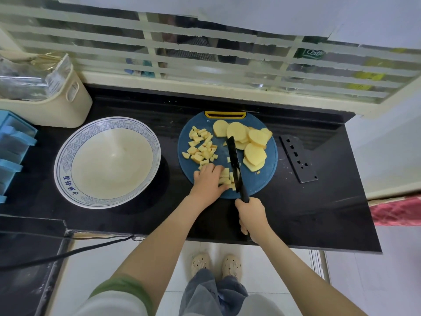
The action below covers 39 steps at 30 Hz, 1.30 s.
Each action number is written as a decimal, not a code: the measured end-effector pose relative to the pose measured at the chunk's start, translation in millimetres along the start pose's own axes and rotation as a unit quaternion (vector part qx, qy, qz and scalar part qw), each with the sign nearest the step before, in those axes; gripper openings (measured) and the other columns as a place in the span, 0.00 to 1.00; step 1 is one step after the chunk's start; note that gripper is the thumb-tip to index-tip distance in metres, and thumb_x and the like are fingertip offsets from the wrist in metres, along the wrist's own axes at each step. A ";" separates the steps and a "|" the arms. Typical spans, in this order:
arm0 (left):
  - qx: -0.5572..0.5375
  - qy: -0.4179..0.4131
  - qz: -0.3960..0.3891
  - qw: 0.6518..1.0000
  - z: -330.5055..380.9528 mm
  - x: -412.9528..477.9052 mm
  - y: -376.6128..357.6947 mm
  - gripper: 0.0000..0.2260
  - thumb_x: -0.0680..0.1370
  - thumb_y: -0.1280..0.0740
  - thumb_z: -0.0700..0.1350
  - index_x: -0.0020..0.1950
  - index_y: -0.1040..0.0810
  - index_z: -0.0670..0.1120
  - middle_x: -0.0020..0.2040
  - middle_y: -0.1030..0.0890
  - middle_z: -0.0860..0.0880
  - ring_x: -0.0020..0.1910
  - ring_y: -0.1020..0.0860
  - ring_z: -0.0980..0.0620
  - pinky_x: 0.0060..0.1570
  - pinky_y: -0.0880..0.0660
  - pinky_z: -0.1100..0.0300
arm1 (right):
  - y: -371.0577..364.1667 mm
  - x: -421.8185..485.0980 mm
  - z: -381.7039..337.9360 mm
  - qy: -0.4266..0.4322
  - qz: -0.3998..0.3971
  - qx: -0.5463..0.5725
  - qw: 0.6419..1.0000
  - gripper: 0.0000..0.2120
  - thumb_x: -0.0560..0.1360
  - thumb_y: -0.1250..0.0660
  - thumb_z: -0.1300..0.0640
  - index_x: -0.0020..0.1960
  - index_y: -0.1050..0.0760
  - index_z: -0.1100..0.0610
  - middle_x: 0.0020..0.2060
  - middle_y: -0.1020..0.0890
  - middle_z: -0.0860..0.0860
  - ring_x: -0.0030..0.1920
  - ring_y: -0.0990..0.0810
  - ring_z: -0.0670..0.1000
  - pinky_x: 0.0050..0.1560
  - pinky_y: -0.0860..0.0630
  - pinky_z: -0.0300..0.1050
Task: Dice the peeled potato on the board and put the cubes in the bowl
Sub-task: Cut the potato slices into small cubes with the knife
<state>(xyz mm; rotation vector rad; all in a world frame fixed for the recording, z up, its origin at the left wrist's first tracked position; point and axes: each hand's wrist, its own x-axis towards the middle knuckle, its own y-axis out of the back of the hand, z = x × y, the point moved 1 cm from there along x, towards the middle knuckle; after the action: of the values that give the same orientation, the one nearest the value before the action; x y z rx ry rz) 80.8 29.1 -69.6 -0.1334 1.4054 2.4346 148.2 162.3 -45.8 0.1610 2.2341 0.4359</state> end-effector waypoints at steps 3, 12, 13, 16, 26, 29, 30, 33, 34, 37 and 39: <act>0.006 0.016 0.011 1.000 3.9 3.8 -0.5 0.23 0.77 0.34 0.52 0.70 0.34 0.48 0.63 0.31 0.48 0.64 0.34 0.47 0.61 0.40 0.52 | -2.6 -0.6 -0.1 0.006 0.004 -0.014 1.000 0.11 0.76 0.40 0.60 0.36 0.36 0.57 0.28 0.34 0.53 0.27 0.36 0.53 0.28 0.37 0.46; -0.153 0.086 0.006 0.984 -6.3 3.4 3.0 0.13 0.80 0.37 0.46 0.64 0.28 0.45 0.59 0.28 0.48 0.60 0.28 0.49 0.62 0.34 0.50 | -16.4 -4.6 3.1 0.002 -0.008 -0.030 1.000 0.09 0.78 0.39 0.58 0.40 0.31 0.57 0.33 0.29 0.54 0.33 0.30 0.54 0.36 0.30 0.48; -0.170 0.090 0.002 0.981 -7.4 4.1 2.9 0.11 0.80 0.37 0.45 0.62 0.27 0.45 0.59 0.27 0.48 0.58 0.27 0.48 0.63 0.33 0.49 | -17.5 -3.8 3.8 -0.001 -0.010 -0.031 0.999 0.09 0.78 0.39 0.58 0.40 0.31 0.57 0.33 0.29 0.54 0.33 0.30 0.54 0.36 0.31 0.48; -0.201 0.101 -0.003 0.974 -7.5 6.2 2.7 0.07 0.80 0.38 0.43 0.57 0.25 0.45 0.57 0.26 0.47 0.55 0.25 0.47 0.62 0.31 0.46 | -19.8 0.4 4.4 0.003 -0.011 -0.068 0.998 0.09 0.78 0.41 0.59 0.39 0.31 0.58 0.34 0.28 0.55 0.36 0.28 0.57 0.38 0.29 0.49; -0.217 0.102 -0.018 0.971 -10.5 8.4 0.8 0.02 0.80 0.37 0.42 0.50 0.26 0.48 0.50 0.27 0.52 0.51 0.25 0.47 0.61 0.31 0.45 | -32.1 19.1 6.0 -0.072 0.006 -0.045 0.996 0.08 0.78 0.40 0.57 0.41 0.33 0.58 0.36 0.26 0.56 0.34 0.25 0.57 0.31 0.27 0.47; -0.221 0.094 -0.023 0.970 -12.3 6.6 1.1 0.03 0.80 0.38 0.41 0.50 0.26 0.49 0.50 0.26 0.52 0.52 0.25 0.48 0.61 0.31 0.46 | -33.4 23.6 -1.3 -0.073 -0.005 -0.017 0.997 0.08 0.79 0.41 0.59 0.42 0.34 0.59 0.32 0.29 0.56 0.29 0.29 0.55 0.30 0.31 0.46; -0.217 0.091 -0.020 0.972 -12.3 6.0 0.9 0.03 0.80 0.39 0.41 0.50 0.27 0.49 0.50 0.26 0.52 0.51 0.26 0.49 0.61 0.31 0.46 | -33.1 23.6 -4.6 -0.070 -0.011 -0.009 0.997 0.07 0.79 0.41 0.60 0.43 0.33 0.60 0.31 0.30 0.55 0.26 0.30 0.54 0.29 0.32 0.46; -0.199 0.080 -0.009 0.977 -10.2 4.5 1.4 0.04 0.81 0.41 0.42 0.50 0.27 0.46 0.52 0.26 0.49 0.51 0.27 0.49 0.61 0.32 0.47 | -29.4 19.8 -11.4 -0.061 -0.030 0.041 0.997 0.07 0.78 0.40 0.61 0.42 0.35 0.58 0.28 0.34 0.54 0.20 0.36 0.52 0.23 0.38 0.41; -0.194 0.074 -0.012 0.978 -9.6 4.0 2.3 0.05 0.82 0.41 0.43 0.52 0.27 0.45 0.53 0.27 0.49 0.52 0.27 0.50 0.61 0.33 0.47 | -27.4 18.3 -12.3 -0.053 -0.034 0.052 0.997 0.08 0.78 0.40 0.61 0.41 0.36 0.58 0.28 0.35 0.54 0.20 0.37 0.51 0.23 0.39 0.41; -0.154 0.049 -0.041 0.986 -9.8 0.5 5.0 0.10 0.79 0.35 0.47 0.59 0.28 0.46 0.55 0.30 0.51 0.54 0.28 0.51 0.59 0.33 0.52 | -20.4 12.3 -13.5 -0.024 -0.030 0.039 0.999 0.09 0.78 0.39 0.60 0.41 0.35 0.57 0.29 0.34 0.53 0.22 0.37 0.50 0.23 0.39 0.40; -0.124 0.033 -0.044 0.991 -11.5 -0.9 4.9 0.13 0.77 0.32 0.45 0.61 0.28 0.46 0.56 0.30 0.50 0.54 0.28 0.52 0.61 0.33 0.52 | -14.5 8.8 -15.0 -0.005 -0.021 0.024 0.999 0.08 0.78 0.39 0.59 0.40 0.34 0.57 0.30 0.33 0.53 0.24 0.36 0.51 0.24 0.37 0.41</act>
<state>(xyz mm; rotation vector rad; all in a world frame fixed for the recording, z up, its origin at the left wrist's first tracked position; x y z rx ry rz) 79.2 16.8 -71.2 -0.3286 1.0922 2.5416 131.4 147.2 -48.5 0.1413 2.2355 0.3589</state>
